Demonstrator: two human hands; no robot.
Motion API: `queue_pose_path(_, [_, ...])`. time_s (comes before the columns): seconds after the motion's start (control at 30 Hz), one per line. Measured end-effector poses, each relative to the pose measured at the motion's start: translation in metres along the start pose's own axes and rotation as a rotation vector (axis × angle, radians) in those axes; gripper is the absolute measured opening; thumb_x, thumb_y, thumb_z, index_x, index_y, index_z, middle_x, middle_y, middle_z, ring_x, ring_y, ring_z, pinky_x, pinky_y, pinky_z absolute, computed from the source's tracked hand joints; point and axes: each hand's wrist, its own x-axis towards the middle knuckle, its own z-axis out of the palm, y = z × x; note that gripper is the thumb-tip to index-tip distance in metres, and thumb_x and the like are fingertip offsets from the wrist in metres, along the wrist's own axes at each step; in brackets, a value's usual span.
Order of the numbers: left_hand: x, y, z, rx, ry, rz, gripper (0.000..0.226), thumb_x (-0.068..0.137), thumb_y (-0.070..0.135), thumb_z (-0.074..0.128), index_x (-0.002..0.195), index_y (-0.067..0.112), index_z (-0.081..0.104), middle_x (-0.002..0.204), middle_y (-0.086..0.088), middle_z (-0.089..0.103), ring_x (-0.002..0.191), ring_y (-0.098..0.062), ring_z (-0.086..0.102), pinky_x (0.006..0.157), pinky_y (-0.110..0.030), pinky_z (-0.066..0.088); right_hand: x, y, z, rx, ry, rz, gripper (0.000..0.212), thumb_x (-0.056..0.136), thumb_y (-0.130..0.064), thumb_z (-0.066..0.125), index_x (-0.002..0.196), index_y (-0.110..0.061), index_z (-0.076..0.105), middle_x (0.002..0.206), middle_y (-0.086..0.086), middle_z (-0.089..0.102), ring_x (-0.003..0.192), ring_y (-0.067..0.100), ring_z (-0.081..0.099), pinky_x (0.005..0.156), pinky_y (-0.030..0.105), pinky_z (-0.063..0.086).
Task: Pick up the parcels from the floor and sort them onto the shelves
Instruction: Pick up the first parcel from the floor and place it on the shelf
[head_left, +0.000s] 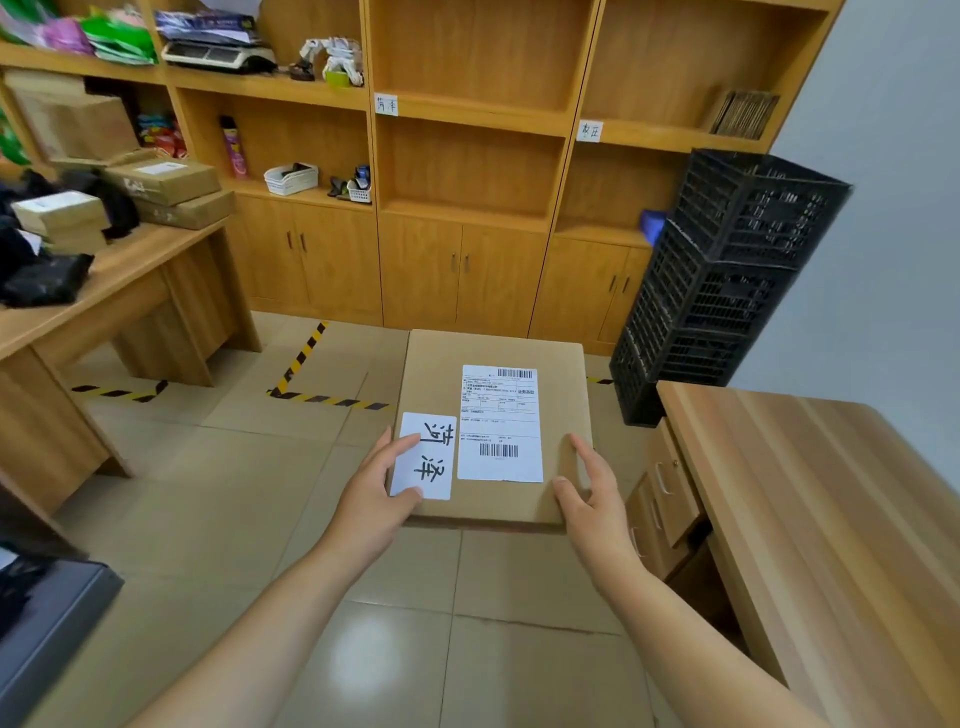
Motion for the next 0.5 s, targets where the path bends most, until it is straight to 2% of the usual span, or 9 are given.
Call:
queue_pose_path(0.03, [0.017, -0.001, 0.002, -0.004, -0.004, -0.004, 0.057, 0.081, -0.008, 0.053, 0.128, 0.024, 0.050, 0.153, 0.008, 0.021, 0.128, 0.001, 0.030, 0.074, 0.002, 0.038, 0.017, 0.001, 0.003, -0.001, 0.002, -0.001, 0.053, 0.091, -0.020, 0.053, 0.129, -0.053, 0.035, 0.145, -0.011, 0.034, 0.128, 0.021, 0.043, 0.106, 0.047, 0.041])
queue_pose_path(0.07, [0.034, -0.002, 0.003, -0.003, -0.003, -0.002, 0.057, 0.082, -0.008, 0.053, 0.128, 0.025, 0.050, 0.153, 0.008, 0.021, 0.129, -0.001, 0.030, 0.079, -0.001, 0.039, 0.035, 0.002, 0.007, 0.003, 0.001, 0.002, 0.053, 0.091, -0.020, 0.053, 0.129, -0.053, 0.035, 0.145, -0.011, 0.034, 0.128, 0.021, 0.044, 0.106, 0.047, 0.041])
queue_pose_path(0.13, [0.070, -0.002, 0.007, 0.000, 0.008, -0.007, 0.056, 0.082, -0.006, 0.055, 0.126, 0.029, 0.051, 0.154, 0.008, 0.020, 0.135, -0.008, 0.031, 0.095, -0.021, 0.042, 0.073, 0.003, 0.012, 0.021, -0.007, 0.004, 0.054, 0.090, -0.020, 0.053, 0.129, -0.053, 0.036, 0.145, -0.012, 0.035, 0.127, 0.020, 0.045, 0.106, 0.048, 0.041])
queue_pose_path(0.2, [0.107, -0.001, 0.011, 0.005, 0.017, -0.020, 0.057, 0.081, -0.004, 0.057, 0.125, 0.031, 0.051, 0.155, 0.009, 0.019, 0.137, -0.011, 0.030, 0.101, -0.032, 0.042, 0.115, 0.003, 0.017, 0.044, -0.018, -0.003, 0.055, 0.090, -0.018, 0.053, 0.130, -0.051, 0.036, 0.144, -0.011, 0.036, 0.127, 0.019, 0.045, 0.106, 0.047, 0.040])
queue_pose_path(0.37, [0.208, 0.015, 0.020, 0.002, 0.028, -0.022, 0.064, 0.075, -0.006, 0.065, 0.128, 0.026, 0.050, 0.151, 0.013, 0.021, 0.125, -0.007, 0.037, 0.079, -0.019, 0.048, 0.228, -0.009, 0.028, 0.061, -0.063, -0.036, 0.054, 0.092, -0.015, 0.052, 0.139, -0.035, 0.036, 0.148, -0.007, 0.033, 0.136, 0.012, 0.032, 0.113, 0.045, 0.031])
queue_pose_path(0.5, [0.287, 0.027, 0.023, 0.006, 0.033, 0.022, 0.065, 0.073, -0.005, 0.069, 0.129, 0.022, 0.049, 0.135, 0.027, 0.026, 0.119, -0.003, 0.035, 0.073, -0.011, 0.050, 0.315, -0.028, 0.036, 0.054, -0.099, -0.060, 0.053, 0.093, -0.015, 0.051, 0.140, -0.033, 0.035, 0.149, -0.006, 0.032, 0.137, 0.010, 0.029, 0.115, 0.039, 0.026])
